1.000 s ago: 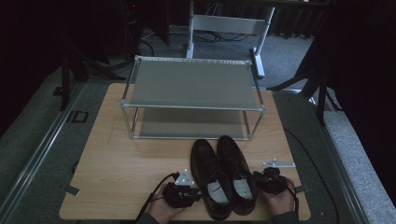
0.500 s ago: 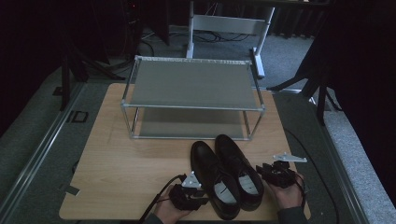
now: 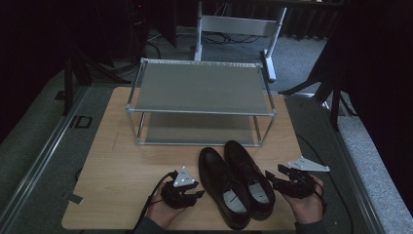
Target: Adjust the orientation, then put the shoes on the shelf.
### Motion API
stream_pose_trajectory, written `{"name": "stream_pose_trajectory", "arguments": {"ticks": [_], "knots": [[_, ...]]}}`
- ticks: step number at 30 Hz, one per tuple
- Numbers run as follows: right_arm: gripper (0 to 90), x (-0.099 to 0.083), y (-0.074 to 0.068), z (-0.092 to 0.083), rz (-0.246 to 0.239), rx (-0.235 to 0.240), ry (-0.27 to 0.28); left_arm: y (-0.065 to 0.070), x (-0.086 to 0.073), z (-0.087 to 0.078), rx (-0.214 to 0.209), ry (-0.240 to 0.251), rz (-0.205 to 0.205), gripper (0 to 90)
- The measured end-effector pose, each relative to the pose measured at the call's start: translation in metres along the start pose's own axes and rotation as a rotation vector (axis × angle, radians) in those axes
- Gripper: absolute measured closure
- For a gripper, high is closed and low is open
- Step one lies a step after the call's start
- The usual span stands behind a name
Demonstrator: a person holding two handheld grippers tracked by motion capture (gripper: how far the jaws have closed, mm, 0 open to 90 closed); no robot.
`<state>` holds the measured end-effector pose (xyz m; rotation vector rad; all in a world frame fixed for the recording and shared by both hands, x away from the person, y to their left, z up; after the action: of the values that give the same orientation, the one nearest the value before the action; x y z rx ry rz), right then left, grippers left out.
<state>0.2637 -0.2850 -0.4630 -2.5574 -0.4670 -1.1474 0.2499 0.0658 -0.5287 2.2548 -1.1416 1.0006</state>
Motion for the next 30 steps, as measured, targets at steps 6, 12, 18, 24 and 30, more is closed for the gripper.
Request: {"name": "stream_pose_trajectory", "arguments": {"ticks": [6, 12, 18, 24, 30], "knots": [[44.9, 0.000, -0.014, -0.010, 0.052, 0.026, -0.031, -0.005, -0.003, -0.002, 0.017, 0.001, -0.023, 59.8], [46.0, -0.003, -0.031, -0.019, 0.062, 0.057, -0.062, -0.007, -0.003, -0.003, 0.025, 0.006, -0.035, 59.1], [46.2, -0.005, -0.046, -0.019, 0.018, 0.057, -0.105, -0.011, -0.004, -0.005, 0.027, 0.012, -0.044, 58.3], [45.9, -0.012, -0.058, -0.016, 0.004, 0.060, -0.144, -0.013, -0.004, -0.009, 0.037, 0.021, -0.049, 57.7], [45.8, -0.017, -0.067, -0.012, 0.017, 0.077, -0.185, -0.013, -0.004, -0.008, 0.038, 0.021, -0.046, 57.7]]}}
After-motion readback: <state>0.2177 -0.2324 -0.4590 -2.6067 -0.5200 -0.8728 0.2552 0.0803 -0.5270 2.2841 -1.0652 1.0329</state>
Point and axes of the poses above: each handheld gripper's, and its own axes: z roughly forward along the jaws, x roughly out of its top, y roughly to its right, the point moved 1 cm from there along z, roughly forward along the jaws, and after that the axes turned 7 degrees about z, right-handed, at the moved point
